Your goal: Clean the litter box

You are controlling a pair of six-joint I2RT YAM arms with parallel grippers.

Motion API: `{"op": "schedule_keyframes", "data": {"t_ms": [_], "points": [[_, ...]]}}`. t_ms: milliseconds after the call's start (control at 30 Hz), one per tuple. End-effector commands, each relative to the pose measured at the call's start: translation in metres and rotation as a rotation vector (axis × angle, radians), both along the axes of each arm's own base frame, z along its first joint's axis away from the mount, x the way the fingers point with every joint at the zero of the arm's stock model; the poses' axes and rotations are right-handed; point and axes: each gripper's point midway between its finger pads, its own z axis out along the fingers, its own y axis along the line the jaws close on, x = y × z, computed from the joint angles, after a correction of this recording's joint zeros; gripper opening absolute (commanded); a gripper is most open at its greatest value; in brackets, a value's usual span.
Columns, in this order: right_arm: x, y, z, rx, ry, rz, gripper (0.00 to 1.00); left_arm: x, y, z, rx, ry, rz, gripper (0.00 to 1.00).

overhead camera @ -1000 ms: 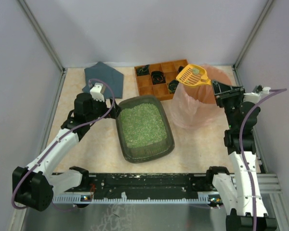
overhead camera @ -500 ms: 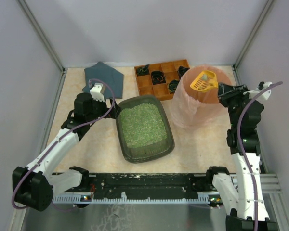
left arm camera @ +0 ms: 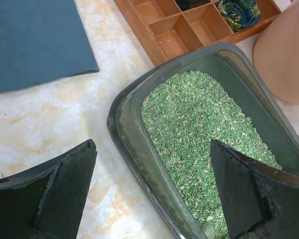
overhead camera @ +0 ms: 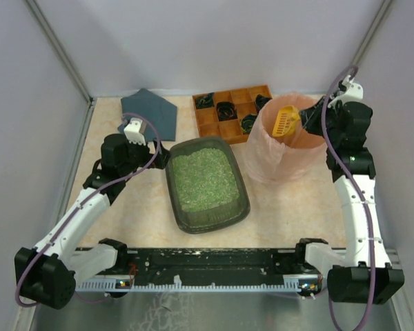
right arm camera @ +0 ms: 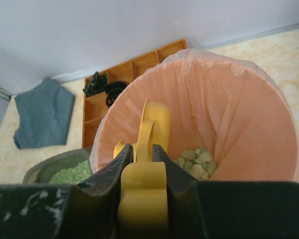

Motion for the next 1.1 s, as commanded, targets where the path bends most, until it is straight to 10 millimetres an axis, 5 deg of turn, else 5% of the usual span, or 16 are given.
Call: {"op": "schedule_keyframes", "data": {"t_ms": [0, 133, 400, 767, 900, 1067], "points": [[-0.005, -0.003, 0.028, -0.102, -0.039, 0.028, 0.00, 0.001, 0.004, 0.014, -0.004, -0.050, 0.011, 1.00], [-0.008, -0.012, 0.036, -0.149, -0.022, -0.013, 0.00, 0.001, 0.005, 0.013, -0.003, -0.045, 0.015, 1.00], [-0.025, -0.008, 0.109, -0.191, -0.163, -0.027, 0.00, 0.001, 0.007, 0.011, -0.001, -0.032, 0.030, 1.00], [-0.049, 0.115, 0.107, -0.091, -0.156, 0.412, 0.00, 0.001, 0.006, 0.013, -0.016, -0.039, 0.035, 1.00], [-0.056, 0.171, 0.080, -0.109, -0.085, 0.530, 0.00, 0.001, 0.004, 0.011, -0.020, -0.033, 0.024, 0.99], [-0.067, 0.217, 0.028, -0.165, 0.021, 0.667, 0.00, 0.001, 0.001, 0.011, -0.024, -0.030, 0.005, 0.97]]}}
